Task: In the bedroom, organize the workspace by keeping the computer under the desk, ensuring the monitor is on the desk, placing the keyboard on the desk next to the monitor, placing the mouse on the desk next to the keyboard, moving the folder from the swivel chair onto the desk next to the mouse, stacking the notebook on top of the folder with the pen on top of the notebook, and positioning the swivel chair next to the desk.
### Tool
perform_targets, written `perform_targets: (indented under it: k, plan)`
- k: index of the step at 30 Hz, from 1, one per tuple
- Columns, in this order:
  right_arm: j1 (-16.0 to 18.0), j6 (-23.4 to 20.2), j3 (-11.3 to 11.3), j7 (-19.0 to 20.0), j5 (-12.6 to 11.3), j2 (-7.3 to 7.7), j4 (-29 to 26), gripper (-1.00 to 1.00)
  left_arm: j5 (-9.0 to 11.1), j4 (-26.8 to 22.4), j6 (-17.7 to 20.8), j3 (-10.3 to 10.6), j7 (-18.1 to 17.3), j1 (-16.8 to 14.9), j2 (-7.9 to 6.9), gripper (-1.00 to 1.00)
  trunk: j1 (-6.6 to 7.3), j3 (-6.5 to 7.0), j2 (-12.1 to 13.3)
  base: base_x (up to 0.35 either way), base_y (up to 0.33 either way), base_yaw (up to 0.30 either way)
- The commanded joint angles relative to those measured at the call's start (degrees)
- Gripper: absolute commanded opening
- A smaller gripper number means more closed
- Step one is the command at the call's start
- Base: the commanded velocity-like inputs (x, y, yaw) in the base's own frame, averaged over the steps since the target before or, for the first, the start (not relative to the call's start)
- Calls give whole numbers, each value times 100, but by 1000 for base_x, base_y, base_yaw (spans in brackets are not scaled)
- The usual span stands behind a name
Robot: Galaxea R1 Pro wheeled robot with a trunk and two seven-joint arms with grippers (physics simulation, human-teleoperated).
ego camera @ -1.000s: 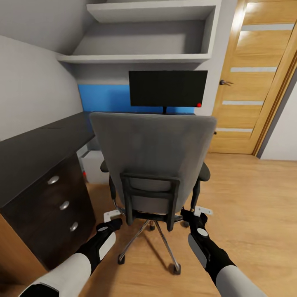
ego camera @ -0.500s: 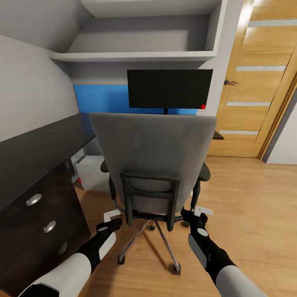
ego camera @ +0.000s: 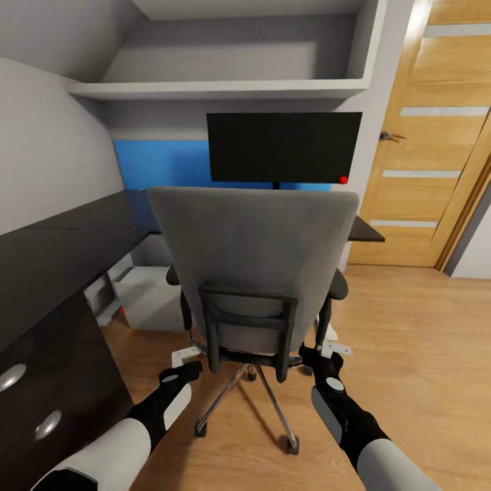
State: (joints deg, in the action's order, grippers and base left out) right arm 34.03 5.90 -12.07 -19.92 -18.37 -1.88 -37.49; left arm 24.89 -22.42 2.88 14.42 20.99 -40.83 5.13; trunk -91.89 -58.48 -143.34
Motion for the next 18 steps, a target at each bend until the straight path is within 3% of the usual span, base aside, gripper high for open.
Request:
perform_targets:
  k: [1, 11, 18]
  plan:
    - [5, 34, -41, -21, -26, 3, -4, 100, 16, -17, 27, 55, 38, -4, -4, 100, -2, -4, -2, 318, 0, 0]
    - [7, 34, -41, -21, -26, 12, -6, 100, 16, -13, 20, 56, 37, -4, -4, 100, -2, -4, -2, 294, 0, 0]
    - [6, 34, -41, -21, -26, 11, -4, 100, 11, -10, 21, 52, 34, -4, -11, 100, -2, -4, -2, 175, 0, 0]
